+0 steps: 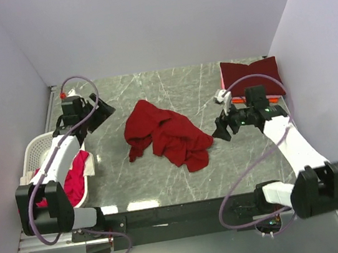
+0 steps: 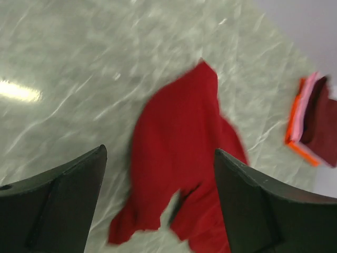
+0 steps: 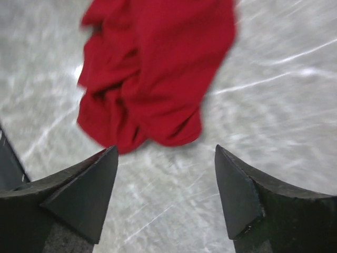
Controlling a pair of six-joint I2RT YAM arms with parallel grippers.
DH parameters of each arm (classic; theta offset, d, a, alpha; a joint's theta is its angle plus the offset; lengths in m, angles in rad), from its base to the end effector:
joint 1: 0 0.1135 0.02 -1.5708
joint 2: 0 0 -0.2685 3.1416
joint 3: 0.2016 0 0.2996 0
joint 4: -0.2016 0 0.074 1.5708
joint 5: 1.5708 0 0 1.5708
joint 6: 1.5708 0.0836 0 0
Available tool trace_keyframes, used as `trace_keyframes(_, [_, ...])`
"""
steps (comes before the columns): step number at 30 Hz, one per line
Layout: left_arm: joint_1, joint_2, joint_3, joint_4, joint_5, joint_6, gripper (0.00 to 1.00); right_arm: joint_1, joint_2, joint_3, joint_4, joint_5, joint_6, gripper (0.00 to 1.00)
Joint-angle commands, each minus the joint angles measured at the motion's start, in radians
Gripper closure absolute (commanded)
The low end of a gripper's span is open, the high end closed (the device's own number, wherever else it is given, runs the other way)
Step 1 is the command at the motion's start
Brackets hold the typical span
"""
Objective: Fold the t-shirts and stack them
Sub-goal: Move the tshirt to the center of the board, then flatten the tshirt out
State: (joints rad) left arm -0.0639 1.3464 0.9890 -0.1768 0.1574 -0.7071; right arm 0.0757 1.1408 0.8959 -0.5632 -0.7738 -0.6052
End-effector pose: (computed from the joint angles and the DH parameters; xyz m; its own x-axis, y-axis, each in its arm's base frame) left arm 0.3893 -0.0380 0.2491 -0.5147 -0.6100 -0.6025 -0.1798 0.7639 -0.6198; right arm 0.2946 0.0809 0.2479 -0.2882 -0.4299 -0.8556 -0.8506 0.5254 0.0225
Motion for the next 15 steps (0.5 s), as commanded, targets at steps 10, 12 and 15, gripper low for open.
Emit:
trace_keyframes(10, [-0.332,0.011,0.056,-0.193,0.176,0.377,0.19,0.197,0.305,0.139,-0.087,0.157,-0.156,0.22])
trace_keyframes(12, [-0.349,0.043,0.057,-0.208,0.108,0.377,0.20,0.219,0.341,0.153,-0.090,0.186,-0.157,0.22])
trace_keyframes(15, [-0.387,0.124,0.083,-0.231,0.050,0.377,0.22,0.256,0.387,0.167,-0.057,0.238,-0.133,0.22])
